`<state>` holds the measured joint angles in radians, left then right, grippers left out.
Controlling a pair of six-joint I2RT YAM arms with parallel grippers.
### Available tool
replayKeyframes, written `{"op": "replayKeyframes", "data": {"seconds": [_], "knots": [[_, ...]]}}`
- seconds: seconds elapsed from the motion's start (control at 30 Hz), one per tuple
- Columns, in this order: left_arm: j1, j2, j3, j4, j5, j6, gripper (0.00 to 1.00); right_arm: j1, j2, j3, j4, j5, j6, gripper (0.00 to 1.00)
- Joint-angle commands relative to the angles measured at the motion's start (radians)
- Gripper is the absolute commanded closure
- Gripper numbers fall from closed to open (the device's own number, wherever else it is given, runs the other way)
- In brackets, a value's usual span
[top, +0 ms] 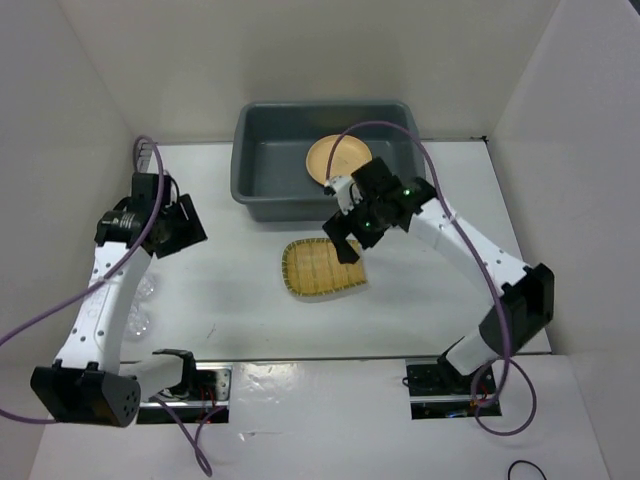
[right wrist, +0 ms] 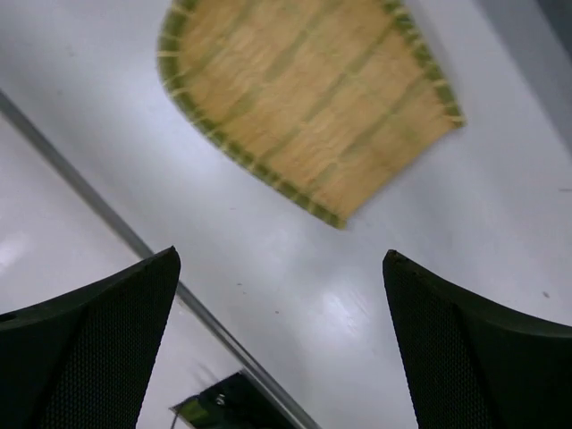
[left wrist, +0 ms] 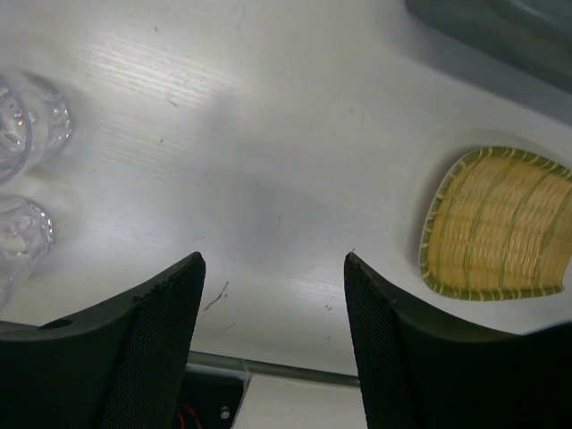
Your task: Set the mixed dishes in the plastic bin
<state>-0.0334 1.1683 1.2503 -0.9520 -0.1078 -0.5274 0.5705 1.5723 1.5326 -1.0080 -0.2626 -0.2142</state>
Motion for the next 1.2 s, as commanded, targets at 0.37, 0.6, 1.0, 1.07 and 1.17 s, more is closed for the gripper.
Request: {"op": "replayKeyframes", "data": {"seconds": [0.37, 0.6, 1.0, 1.07, 1.17], "knots": [[-0.102, -0.113, -0.092, -0.103, -0.026, -0.023, 0.29, 0.371, -0.187, -0.549, 0.68, 0.134, 0.023, 0.01], [-0.12, -0.173, -0.13, -0.094, -0.016, -0.023, 0.29, 0.405, -0.103, -0.563, 0.744, 0.261, -0.122, 0.01], [-0.138, -0.173, -0.13, -0.076, -0.035, -0.014, 0.29, 0.485, 0.017, -0.543, 0.73, 0.284, -0.281, 0.01], [-0.138, -0.173, -0.13, -0.076, -0.035, -0.014, 0.29, 0.485, 0.028, -0.543, 0.74, 0.284, -0.281, 0.01], [-0.138, -0.164, -0.121, -0.076, -0.044, -0.014, 0.29, 0.485, 0.052, -0.543, 0.782, 0.33, -0.293, 0.01]]}}
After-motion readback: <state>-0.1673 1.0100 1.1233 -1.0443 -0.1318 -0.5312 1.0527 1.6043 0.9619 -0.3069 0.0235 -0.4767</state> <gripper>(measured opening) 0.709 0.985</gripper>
